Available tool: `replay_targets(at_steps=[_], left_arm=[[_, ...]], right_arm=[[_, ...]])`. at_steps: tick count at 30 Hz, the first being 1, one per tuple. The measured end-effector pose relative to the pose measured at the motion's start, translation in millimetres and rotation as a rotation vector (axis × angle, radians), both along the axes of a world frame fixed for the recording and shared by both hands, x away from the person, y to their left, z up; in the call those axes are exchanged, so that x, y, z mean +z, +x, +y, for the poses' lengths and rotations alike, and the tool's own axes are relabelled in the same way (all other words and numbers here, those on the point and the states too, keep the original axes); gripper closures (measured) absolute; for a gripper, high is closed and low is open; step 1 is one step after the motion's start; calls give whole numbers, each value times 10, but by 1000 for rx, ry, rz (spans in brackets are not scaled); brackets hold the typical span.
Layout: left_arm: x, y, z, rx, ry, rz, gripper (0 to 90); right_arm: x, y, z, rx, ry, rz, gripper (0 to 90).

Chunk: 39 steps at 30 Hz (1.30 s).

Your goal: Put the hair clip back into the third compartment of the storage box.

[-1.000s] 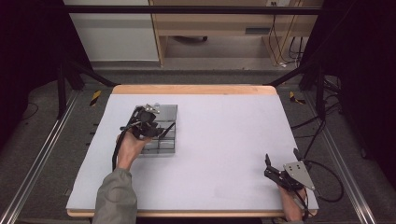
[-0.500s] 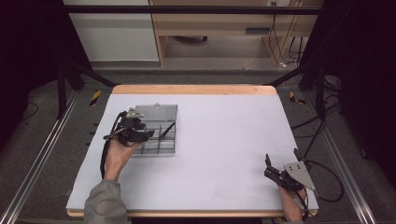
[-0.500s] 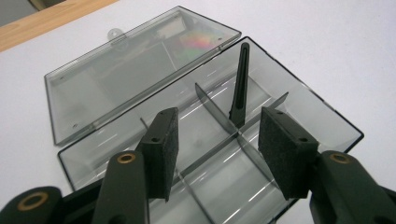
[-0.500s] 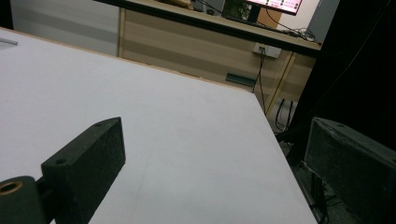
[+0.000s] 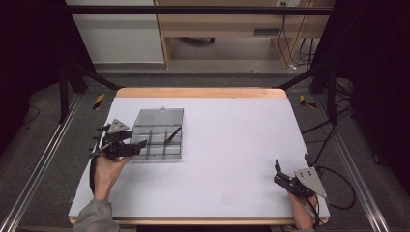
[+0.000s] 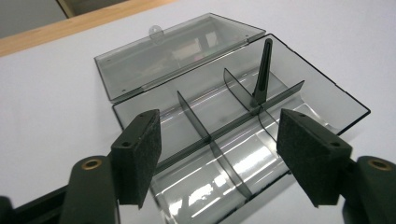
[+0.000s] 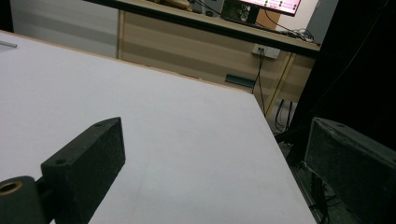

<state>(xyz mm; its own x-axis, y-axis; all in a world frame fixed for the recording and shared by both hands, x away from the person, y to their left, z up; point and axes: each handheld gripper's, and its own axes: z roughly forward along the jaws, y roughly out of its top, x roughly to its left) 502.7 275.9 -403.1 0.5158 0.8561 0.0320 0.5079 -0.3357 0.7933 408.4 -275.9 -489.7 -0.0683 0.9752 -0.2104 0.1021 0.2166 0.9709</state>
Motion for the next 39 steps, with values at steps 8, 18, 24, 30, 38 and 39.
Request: replay_targets(at_steps=[8,18,24,30,38,39], left_arm=[[-83,-327,208,67,-55,-99,225],[-336,-713,532,231,-152,-225,131],[-435,-834,614,307,-149,-290,93],[-547,-932,631,380,-140,-403,65],[-616,-951,644,375,-162,-450,65],[-619,-949,642,376,-163,-447,65]], right_arm=[[0,1,-2,-2,5,-1,50],[0,2,-1,-4,4,-2,50],[1,4,-3,-2,4,1,50],[2,5,-3,-1,2,5,49],[2,10,-1,-3,2,7,50],[2,10,0,-3,-1,7,49]])
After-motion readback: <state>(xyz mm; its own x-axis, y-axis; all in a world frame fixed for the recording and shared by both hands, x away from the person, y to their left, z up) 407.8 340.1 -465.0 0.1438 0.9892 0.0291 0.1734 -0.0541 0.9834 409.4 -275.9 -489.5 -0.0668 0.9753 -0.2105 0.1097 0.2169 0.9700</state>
